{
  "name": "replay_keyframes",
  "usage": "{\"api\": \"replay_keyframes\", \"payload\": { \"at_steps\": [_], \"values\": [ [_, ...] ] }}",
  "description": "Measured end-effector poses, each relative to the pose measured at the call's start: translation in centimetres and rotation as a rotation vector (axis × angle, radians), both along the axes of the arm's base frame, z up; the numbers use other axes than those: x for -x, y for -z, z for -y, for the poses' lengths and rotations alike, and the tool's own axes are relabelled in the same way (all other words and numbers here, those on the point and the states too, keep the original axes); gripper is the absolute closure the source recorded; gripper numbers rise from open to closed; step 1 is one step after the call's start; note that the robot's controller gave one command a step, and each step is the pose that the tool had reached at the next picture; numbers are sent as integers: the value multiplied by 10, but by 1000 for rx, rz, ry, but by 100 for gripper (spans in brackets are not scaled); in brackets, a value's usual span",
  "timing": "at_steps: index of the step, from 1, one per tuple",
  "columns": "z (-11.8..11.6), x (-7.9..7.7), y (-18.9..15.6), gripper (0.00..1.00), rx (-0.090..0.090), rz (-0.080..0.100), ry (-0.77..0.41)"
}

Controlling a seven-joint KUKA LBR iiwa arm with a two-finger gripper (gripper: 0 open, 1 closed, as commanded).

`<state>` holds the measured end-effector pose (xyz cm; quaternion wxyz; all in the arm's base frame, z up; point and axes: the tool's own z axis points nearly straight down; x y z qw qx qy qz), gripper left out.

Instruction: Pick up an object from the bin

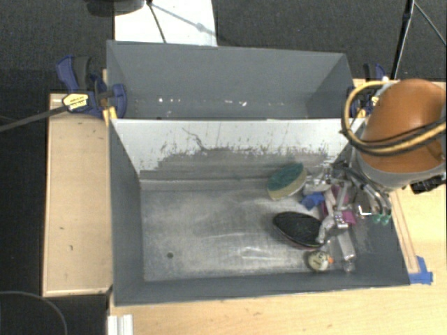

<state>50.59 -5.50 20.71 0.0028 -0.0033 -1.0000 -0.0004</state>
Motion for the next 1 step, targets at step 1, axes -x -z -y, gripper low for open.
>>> {"api": "replay_keyframes", "payload": {
  "at_steps": [1],
  "values": [
    [22, 0, 136, 0, 0, 10, 228]
  ]
}}
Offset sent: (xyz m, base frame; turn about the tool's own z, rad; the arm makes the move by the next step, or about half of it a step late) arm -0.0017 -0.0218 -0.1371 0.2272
